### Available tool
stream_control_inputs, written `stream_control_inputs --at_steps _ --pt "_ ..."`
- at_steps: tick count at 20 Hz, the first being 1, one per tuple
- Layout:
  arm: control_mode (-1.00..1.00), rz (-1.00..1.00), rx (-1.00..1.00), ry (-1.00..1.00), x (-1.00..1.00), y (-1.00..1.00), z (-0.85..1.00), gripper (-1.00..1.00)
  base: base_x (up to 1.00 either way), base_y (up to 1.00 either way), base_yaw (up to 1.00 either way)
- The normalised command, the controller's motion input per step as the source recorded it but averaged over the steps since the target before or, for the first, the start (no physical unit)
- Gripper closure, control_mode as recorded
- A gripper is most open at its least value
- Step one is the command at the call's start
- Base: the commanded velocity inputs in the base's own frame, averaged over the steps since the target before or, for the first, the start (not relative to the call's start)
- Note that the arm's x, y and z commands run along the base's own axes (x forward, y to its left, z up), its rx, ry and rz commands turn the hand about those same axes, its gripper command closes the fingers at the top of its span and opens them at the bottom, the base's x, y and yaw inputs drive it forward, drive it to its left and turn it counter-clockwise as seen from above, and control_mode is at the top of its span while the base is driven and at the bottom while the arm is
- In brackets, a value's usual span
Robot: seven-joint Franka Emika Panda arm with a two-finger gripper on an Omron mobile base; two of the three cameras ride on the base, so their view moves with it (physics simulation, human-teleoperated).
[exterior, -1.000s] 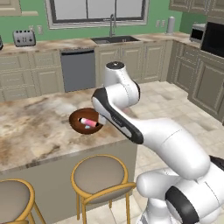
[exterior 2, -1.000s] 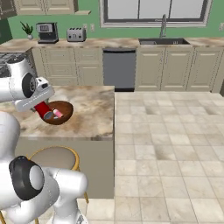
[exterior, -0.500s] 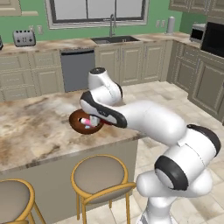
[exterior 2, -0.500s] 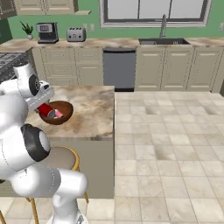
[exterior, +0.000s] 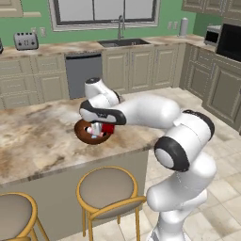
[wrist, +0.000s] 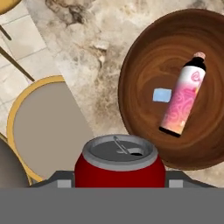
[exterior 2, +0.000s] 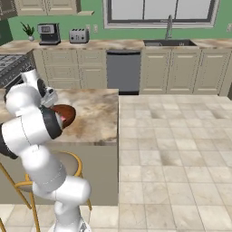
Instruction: Open the fridge, grab two sodas, and place both sodas inside the bowl with ice on the dining counter.
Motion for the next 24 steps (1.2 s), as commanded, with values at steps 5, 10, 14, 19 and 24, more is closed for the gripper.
stream_control_inputs --at_steps 5,10,14,19,24 --pt "-1.00 0.10 -0.03 0.04 0.47 0.02 -0.26 1.00 0.00 0.00 0.00" --pt "-1.00 0.09 0.00 0.01 0.39 0.00 -0.22 1.00 0.00 0.00 0.00" --pt "-1.00 0.09 -0.01 0.00 0.30 0.00 -0.25 1.00 0.00 0.00 0.00" --pt "-1.00 0.09 -0.02 0.00 0.22 0.01 -0.27 1.00 0.00 0.00 0.00" --pt "-1.00 0.08 -0.01 0.00 0.20 0.02 -0.28 1.00 0.00 0.00 0.00"
